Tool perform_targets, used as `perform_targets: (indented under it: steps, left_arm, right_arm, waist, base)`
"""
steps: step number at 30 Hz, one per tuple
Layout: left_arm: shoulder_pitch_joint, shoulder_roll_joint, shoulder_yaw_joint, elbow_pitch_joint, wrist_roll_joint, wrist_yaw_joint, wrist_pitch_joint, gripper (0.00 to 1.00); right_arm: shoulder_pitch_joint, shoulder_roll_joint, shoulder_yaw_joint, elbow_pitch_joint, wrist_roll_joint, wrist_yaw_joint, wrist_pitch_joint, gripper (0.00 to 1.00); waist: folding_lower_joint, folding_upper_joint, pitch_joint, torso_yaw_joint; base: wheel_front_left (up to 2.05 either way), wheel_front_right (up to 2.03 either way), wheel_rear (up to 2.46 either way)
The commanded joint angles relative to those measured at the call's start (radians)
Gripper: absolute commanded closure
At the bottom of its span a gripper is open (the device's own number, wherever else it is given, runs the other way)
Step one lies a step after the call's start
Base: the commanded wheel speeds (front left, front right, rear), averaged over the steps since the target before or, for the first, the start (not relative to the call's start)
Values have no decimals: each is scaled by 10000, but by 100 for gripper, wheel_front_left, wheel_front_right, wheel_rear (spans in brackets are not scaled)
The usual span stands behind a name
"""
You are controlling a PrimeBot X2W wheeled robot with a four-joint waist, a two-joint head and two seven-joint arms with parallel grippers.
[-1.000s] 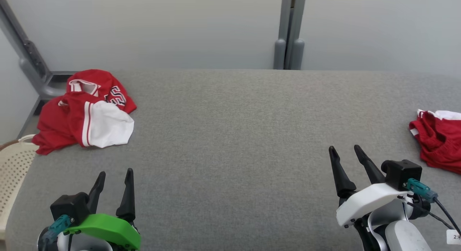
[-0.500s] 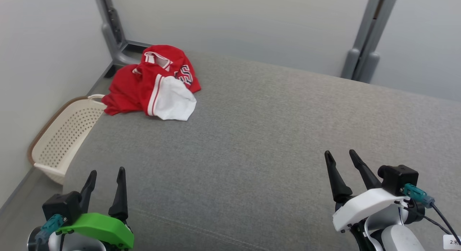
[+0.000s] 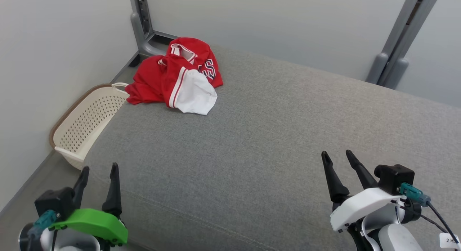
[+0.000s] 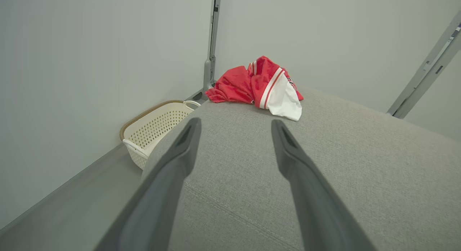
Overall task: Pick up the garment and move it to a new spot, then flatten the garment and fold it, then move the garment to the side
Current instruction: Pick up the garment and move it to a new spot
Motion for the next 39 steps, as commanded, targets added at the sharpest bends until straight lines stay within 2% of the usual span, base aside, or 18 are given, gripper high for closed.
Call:
perform_targets:
  steps: [1, 4, 8, 15, 21, 23, 28, 39]
  left_arm:
    - [-307, 119, 55, -87, 125, 52, 46, 0]
    - [-721, 218, 123, -149, 169, 94, 208, 0]
    - [-1758, 419, 137, -77, 242, -128, 746, 0]
    - [-4621, 863, 120, 974, 234, -1136, 2079, 0]
    - [-6831, 1214, 231, 2799, 46, -1906, 3356, 0]
    - [-7317, 1238, 305, 3417, -115, -2093, 3616, 0]
    - [-8090, 1707, 280, 4571, -45, -2554, 4079, 0]
    - [-9032, 1879, 819, 6129, -545, -2575, 4112, 0]
  right_arm:
    - [-14, -41, -55, -6, -67, -4, -35, 0]
    - [-28, -41, -100, -73, -95, -4, -6, 0]
    - [-86, -41, -162, -182, -228, -4, 96, 0]
    - [-486, -43, -246, -654, -605, -4, 403, 0]
    - [-1051, -44, -272, -1252, -905, -4, 669, 0]
    - [-1245, -43, -266, -1480, -950, -4, 717, 0]
    - [-1811, -40, -428, -2114, -1307, -4, 808, 0]
    - [-1958, -29, -1303, -3738, -1682, -4, 1178, 0]
  waist:
    - [0, 0, 57, -242]
    - [0, 0, 133, -514]
    - [0, 0, 287, -870]
    - [0, 0, 1027, -1770]
    - [0, 0, 2056, -2776]
    - [0, 0, 2411, -3149]
    - [0, 0, 3249, -4056]
    - [0, 0, 5025, -4652]
  base:
    - [0, 0, 0]
    - [0, 0, 0]
    - [0, 0, 0]
    - [0, 0, 0]
    - [0, 0, 0]
    - [0, 0, 0]
    - [0, 0, 0]
    - [0, 0, 0]
